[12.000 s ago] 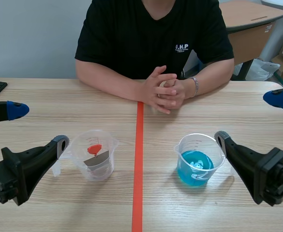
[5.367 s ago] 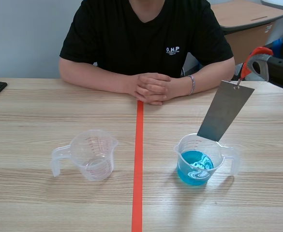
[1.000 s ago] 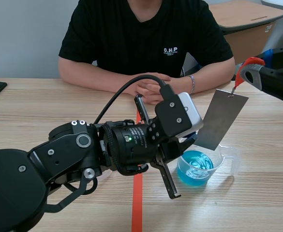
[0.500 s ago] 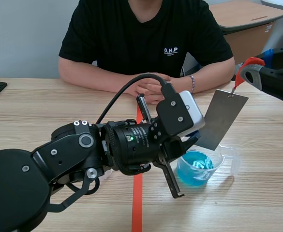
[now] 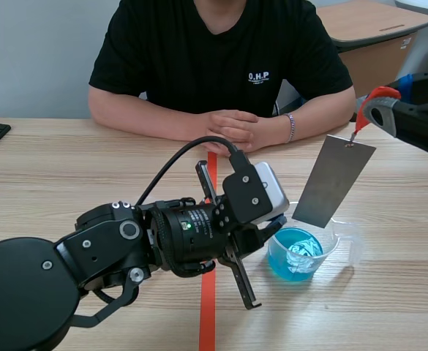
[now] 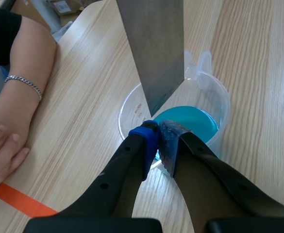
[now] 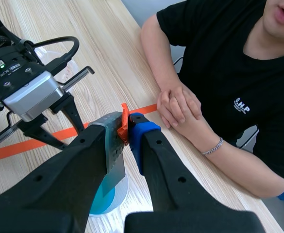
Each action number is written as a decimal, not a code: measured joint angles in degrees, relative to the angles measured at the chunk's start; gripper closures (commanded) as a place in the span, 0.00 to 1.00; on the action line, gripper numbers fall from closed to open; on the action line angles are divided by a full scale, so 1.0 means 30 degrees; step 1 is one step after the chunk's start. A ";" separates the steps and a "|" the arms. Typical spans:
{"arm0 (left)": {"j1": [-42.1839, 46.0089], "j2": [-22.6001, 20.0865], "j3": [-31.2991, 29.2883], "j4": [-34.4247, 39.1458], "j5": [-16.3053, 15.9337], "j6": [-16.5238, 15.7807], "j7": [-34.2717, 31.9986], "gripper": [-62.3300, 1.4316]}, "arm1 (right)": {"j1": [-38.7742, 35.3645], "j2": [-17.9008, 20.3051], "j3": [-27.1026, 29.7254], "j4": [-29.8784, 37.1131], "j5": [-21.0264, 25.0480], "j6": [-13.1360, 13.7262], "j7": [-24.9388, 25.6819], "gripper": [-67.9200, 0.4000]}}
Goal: Do the redox reaction experiment.
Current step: 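Point at the plate with the left hand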
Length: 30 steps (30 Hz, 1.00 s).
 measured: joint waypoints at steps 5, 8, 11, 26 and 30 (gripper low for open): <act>-0.0204 0.0000 0.0000 0.0007 0.0000 0.0576 0.0015 0.91 | 0.0000 0.0000 0.0000 0.0000 0.0000 0.0000 0.0000 0.97; -0.0211 0.0007 0.0000 0.0007 0.0000 0.0576 0.0007 0.91 | 0.0000 0.0000 0.0000 0.0000 0.0000 0.0000 0.0000 0.97; -0.0204 0.0000 0.0000 0.0007 0.0000 0.0568 0.0007 0.91 | 0.0000 0.0000 0.0000 0.0000 0.0000 0.0000 0.0000 0.97; -0.0204 0.0000 0.0000 0.0007 0.0000 0.0423 0.0007 0.91 | 0.0000 0.0000 0.0000 0.0000 0.0000 0.0000 0.0000 0.97; -0.0204 -0.0007 0.0000 0.0007 -0.0182 0.0423 0.0007 0.91 | 0.0000 0.0000 0.0000 0.0000 0.0000 0.0000 0.0000 0.97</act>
